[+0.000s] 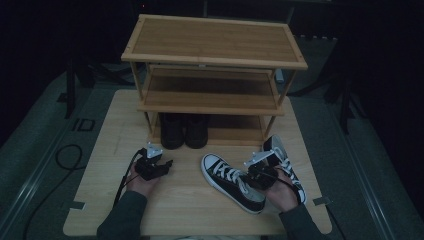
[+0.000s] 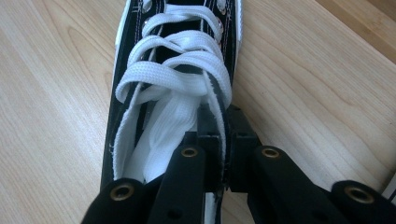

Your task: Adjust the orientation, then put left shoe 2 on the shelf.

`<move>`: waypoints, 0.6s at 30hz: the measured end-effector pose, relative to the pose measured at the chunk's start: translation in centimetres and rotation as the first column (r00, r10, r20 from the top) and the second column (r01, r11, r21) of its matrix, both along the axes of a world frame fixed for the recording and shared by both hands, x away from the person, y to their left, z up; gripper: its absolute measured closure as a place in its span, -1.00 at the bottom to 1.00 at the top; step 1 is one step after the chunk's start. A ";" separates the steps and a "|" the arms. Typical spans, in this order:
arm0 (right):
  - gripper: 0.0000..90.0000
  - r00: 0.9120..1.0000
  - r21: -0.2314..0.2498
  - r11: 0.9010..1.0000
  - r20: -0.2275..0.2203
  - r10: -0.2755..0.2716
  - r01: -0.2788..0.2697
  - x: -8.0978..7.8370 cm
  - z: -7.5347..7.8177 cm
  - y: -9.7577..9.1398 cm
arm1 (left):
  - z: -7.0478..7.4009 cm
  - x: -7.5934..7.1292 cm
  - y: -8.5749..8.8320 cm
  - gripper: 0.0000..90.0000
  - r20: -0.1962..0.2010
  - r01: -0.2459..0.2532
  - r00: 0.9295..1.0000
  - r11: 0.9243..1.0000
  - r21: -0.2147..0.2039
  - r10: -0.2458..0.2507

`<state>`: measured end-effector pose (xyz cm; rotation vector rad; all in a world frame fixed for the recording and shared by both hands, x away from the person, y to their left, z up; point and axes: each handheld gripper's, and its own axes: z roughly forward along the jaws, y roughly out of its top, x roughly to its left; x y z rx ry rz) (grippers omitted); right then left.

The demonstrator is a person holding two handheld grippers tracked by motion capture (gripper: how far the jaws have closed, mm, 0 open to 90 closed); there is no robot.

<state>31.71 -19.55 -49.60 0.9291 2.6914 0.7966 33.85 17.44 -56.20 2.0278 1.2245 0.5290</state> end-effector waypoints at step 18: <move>0.95 0.996 0.119 0.990 -0.048 -0.069 0.075 0.2 1.8 -1.2 | 0.0 0.0 0.0 0.05 0.000 0.000 1.000 1.000 0.001 0.000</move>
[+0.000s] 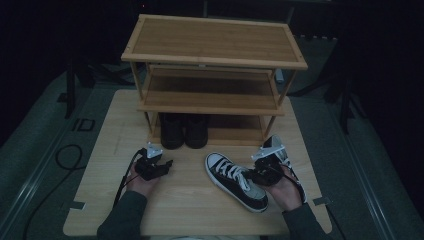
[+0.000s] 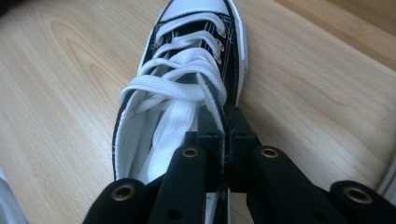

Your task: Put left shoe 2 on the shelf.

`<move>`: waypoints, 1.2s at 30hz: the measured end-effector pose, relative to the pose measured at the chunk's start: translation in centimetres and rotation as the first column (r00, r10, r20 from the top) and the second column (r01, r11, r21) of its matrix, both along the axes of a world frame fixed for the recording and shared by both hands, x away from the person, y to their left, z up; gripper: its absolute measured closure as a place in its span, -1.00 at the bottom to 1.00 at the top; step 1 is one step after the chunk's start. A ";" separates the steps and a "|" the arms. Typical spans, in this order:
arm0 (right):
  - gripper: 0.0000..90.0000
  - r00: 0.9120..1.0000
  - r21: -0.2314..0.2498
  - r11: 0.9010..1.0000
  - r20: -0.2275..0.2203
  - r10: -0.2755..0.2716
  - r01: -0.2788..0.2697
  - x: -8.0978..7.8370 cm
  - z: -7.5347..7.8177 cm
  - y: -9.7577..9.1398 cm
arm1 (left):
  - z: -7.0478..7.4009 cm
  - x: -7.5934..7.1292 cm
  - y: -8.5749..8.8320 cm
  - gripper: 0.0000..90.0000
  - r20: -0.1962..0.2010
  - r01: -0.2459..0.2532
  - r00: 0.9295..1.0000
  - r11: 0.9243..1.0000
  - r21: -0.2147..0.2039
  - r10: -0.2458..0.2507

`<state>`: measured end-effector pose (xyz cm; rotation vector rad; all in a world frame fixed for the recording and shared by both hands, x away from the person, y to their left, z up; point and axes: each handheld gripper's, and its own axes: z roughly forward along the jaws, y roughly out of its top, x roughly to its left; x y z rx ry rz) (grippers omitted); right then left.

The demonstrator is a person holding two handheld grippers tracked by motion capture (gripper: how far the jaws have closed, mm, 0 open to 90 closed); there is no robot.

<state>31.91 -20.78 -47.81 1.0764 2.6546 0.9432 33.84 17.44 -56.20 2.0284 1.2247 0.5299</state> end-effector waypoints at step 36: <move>0.95 0.995 0.094 0.995 0.087 -0.044 0.036 1.2 6.8 -2.1 | 0.0 0.0 0.0 0.05 -0.001 0.000 1.000 1.000 0.001 0.000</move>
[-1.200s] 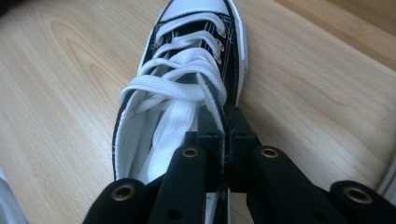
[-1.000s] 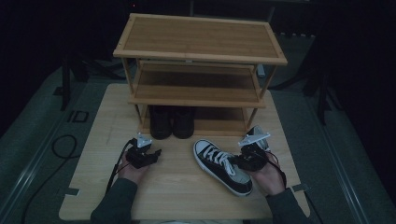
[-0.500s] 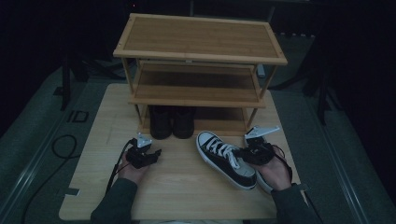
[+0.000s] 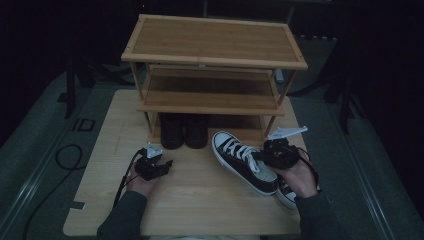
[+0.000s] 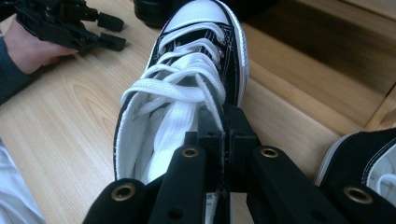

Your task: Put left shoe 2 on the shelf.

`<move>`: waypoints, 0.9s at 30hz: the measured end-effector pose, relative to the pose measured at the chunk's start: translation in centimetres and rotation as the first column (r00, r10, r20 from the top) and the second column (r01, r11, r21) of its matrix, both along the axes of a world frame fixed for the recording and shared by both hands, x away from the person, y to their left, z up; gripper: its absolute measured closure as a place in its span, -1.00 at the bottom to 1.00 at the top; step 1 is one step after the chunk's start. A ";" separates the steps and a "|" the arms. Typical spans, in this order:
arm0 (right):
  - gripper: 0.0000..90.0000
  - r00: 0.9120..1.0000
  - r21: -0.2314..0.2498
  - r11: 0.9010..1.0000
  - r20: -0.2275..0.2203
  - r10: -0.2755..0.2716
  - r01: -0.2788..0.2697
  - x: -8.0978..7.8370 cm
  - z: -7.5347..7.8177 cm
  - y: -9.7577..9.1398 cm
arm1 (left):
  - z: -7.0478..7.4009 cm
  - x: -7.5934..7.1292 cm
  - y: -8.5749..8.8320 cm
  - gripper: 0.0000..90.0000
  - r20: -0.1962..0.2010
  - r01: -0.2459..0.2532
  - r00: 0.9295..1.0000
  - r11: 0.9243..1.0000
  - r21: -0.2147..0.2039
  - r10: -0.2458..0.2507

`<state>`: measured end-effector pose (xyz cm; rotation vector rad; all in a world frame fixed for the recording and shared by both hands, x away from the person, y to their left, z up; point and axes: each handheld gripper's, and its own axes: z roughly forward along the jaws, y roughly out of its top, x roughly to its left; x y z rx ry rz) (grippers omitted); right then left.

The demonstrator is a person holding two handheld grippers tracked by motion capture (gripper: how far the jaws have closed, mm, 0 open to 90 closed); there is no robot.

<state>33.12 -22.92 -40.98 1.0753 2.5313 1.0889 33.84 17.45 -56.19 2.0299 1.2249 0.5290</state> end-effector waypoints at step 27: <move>0.94 0.991 0.048 0.991 0.058 0.124 -0.126 2.7 4.3 1.0 | 0.0 0.0 0.0 0.05 0.002 0.000 1.000 1.000 0.001 0.000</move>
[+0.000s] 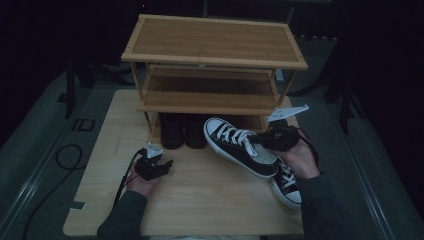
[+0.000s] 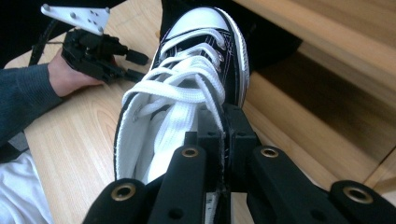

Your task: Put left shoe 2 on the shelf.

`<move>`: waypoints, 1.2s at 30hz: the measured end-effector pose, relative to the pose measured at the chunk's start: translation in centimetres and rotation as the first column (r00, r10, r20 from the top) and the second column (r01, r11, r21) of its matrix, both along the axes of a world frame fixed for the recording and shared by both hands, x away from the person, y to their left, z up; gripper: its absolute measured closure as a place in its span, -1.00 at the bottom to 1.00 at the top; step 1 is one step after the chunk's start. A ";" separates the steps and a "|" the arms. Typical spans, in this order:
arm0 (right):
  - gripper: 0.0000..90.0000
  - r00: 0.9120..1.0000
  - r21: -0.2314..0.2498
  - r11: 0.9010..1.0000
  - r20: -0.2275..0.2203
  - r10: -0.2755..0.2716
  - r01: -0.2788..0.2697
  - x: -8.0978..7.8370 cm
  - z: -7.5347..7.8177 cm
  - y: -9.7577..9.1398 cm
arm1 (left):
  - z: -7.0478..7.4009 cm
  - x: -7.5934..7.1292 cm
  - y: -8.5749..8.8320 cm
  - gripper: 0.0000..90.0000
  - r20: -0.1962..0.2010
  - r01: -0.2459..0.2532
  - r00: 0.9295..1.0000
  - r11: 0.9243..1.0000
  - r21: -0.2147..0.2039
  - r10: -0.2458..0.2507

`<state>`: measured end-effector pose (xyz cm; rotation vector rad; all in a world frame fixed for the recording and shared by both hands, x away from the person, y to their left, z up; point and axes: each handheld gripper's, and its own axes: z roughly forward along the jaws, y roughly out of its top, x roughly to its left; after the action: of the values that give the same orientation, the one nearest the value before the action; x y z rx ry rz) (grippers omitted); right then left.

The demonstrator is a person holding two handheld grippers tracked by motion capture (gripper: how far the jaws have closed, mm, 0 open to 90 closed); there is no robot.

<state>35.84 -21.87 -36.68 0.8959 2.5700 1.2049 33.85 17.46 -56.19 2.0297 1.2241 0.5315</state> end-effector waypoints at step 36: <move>0.94 0.984 0.139 0.979 0.085 -0.160 0.147 5.5 4.8 3.1 | 0.0 0.0 0.0 0.04 0.000 0.000 1.000 1.000 -0.002 0.000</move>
<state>41.30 -18.77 -31.88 1.0158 2.3222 1.3502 33.85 17.45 -56.20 2.0286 1.2243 0.5298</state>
